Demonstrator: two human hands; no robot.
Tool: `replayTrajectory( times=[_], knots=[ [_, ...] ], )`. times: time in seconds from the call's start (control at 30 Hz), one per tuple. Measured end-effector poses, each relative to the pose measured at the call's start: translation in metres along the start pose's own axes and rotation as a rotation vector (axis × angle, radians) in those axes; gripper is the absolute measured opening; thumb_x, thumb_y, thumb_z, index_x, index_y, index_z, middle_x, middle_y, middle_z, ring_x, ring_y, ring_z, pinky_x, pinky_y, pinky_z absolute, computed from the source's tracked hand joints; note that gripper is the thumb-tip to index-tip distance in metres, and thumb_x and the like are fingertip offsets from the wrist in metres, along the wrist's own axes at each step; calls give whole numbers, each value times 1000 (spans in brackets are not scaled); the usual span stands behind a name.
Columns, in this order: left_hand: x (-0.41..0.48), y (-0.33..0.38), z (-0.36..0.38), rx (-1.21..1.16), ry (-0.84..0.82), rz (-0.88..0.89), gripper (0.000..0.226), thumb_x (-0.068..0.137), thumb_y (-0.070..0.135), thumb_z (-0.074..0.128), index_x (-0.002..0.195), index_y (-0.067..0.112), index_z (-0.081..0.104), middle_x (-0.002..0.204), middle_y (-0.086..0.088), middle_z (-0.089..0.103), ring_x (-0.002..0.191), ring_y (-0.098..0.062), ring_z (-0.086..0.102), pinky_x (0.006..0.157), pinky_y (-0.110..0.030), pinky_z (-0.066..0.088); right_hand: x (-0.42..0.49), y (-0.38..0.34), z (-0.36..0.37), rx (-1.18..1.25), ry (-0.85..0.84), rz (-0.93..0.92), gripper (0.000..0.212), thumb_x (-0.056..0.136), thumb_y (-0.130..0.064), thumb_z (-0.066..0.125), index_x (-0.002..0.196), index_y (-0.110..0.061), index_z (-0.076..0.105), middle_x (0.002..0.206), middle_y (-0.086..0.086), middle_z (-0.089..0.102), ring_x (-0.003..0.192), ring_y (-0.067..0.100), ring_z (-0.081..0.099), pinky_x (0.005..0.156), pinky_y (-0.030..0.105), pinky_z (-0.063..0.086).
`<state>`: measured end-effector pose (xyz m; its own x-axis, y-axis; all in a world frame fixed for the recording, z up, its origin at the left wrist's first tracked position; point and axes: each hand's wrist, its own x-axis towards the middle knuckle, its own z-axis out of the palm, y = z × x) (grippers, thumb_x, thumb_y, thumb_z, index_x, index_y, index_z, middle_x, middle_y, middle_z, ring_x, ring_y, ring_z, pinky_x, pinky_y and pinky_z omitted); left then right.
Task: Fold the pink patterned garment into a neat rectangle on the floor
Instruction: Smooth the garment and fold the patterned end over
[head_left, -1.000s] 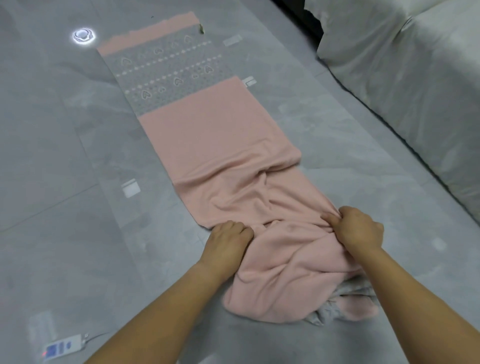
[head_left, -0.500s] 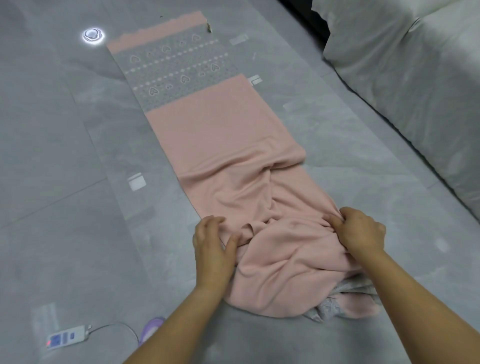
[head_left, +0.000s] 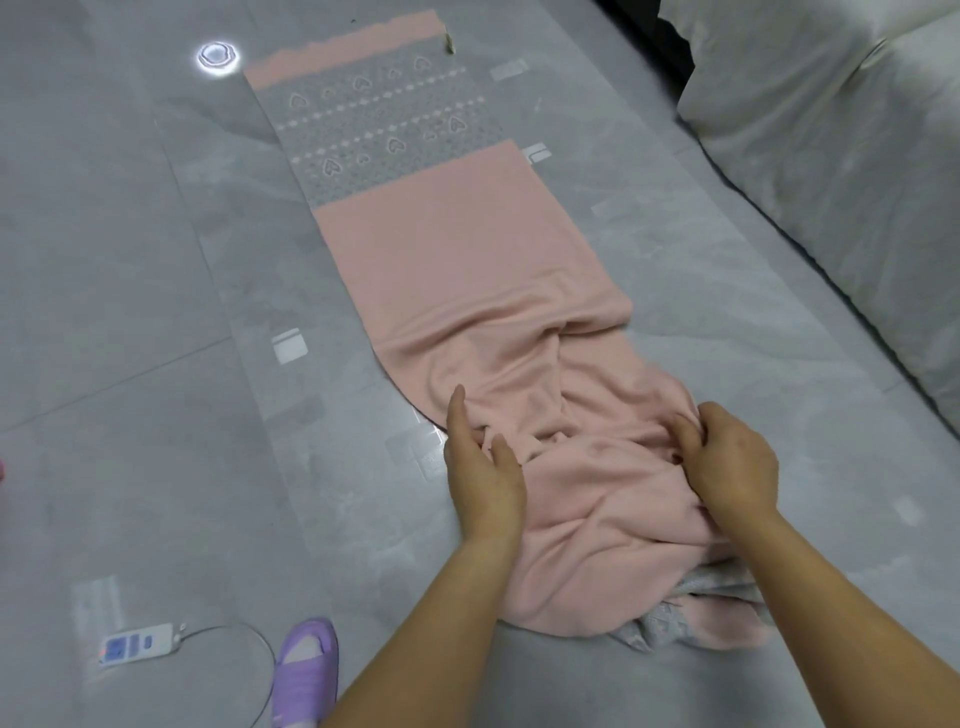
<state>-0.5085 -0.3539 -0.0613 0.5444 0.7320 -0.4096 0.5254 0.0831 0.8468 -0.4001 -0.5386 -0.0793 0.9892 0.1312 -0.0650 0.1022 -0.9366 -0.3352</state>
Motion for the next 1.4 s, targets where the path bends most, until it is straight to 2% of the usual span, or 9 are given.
replayTrajectory(
  times=[0.07, 0.3, 0.37, 0.57, 0.73, 0.83, 0.97, 1.17, 1.4],
  knots=[
    [1, -3, -8, 32, 11, 42, 57, 89, 2, 43, 138, 30, 36, 103, 4, 46, 87, -2, 49, 89, -20, 39, 3, 5, 0, 35, -2, 8, 40, 90, -40, 49, 69, -7, 41, 61, 18, 51, 66, 42, 52, 54, 37, 28],
    [-14, -62, -51, 350, -28, 108, 34, 89, -4, 44, 109, 12, 66, 105, -6, 47, 102, -23, 54, 81, 5, 23, 23, 49, -10, -278, -386, 212, 28, 87, -39, 53, 75, -13, 48, 97, 18, 64, 81, 33, 53, 66, 36, 39],
    [-21, -70, -55, 378, -57, 81, 31, 90, -1, 46, 110, 11, 66, 107, -8, 48, 102, -25, 54, 78, 6, 23, 20, 49, -12, -242, -341, 194, 31, 87, -42, 52, 84, -11, 52, 97, 19, 65, 84, 35, 56, 66, 36, 39],
    [-51, -51, -45, 530, -23, 305, 43, 84, 24, 55, 127, 24, 50, 137, -4, 36, 123, -22, 34, 104, -35, 28, -14, 55, -35, 216, -28, 233, 50, 86, -47, 51, 123, -16, 43, 119, 16, 56, 104, 35, 57, 90, 50, 45],
    [-118, -56, -1, 595, -489, 905, 39, 81, 36, 51, 119, 26, 48, 126, 5, 44, 116, -13, 42, 97, -26, 32, -98, 101, -45, 62, 64, 159, 54, 79, -53, 41, 107, -11, 58, 105, 15, 60, 99, 36, 59, 87, 50, 44],
    [-135, -68, 24, 579, -705, 938, 40, 80, 28, 52, 119, 21, 48, 122, 0, 56, 114, -12, 45, 97, -24, 37, -139, 120, -40, -26, 72, 161, 46, 76, -54, 44, 90, -15, 63, 90, 9, 63, 84, 34, 63, 81, 44, 41],
    [-136, -66, 42, 559, -752, 900, 39, 81, 26, 50, 119, 18, 49, 120, -7, 62, 113, -11, 45, 100, -18, 32, -168, 118, -18, -60, 7, 126, 43, 72, -60, 45, 84, -24, 65, 86, 1, 65, 83, 25, 64, 85, 37, 32],
    [-123, -35, 68, 646, -814, 1063, 41, 81, 19, 53, 121, 21, 44, 121, -7, 59, 111, -16, 49, 98, -21, 33, -192, 73, 4, 260, 107, 686, 33, 78, -43, 65, 95, -16, 60, 93, 3, 70, 91, 26, 65, 82, 38, 36],
    [-120, 21, 121, 865, -996, 1244, 16, 80, 33, 40, 88, 20, 46, 94, 0, 55, 91, -22, 53, 67, -25, 28, -178, 46, 17, 460, 184, 1058, 37, 79, -52, 59, 101, -22, 55, 99, -3, 71, 96, 20, 64, 85, 37, 36]
  ],
)
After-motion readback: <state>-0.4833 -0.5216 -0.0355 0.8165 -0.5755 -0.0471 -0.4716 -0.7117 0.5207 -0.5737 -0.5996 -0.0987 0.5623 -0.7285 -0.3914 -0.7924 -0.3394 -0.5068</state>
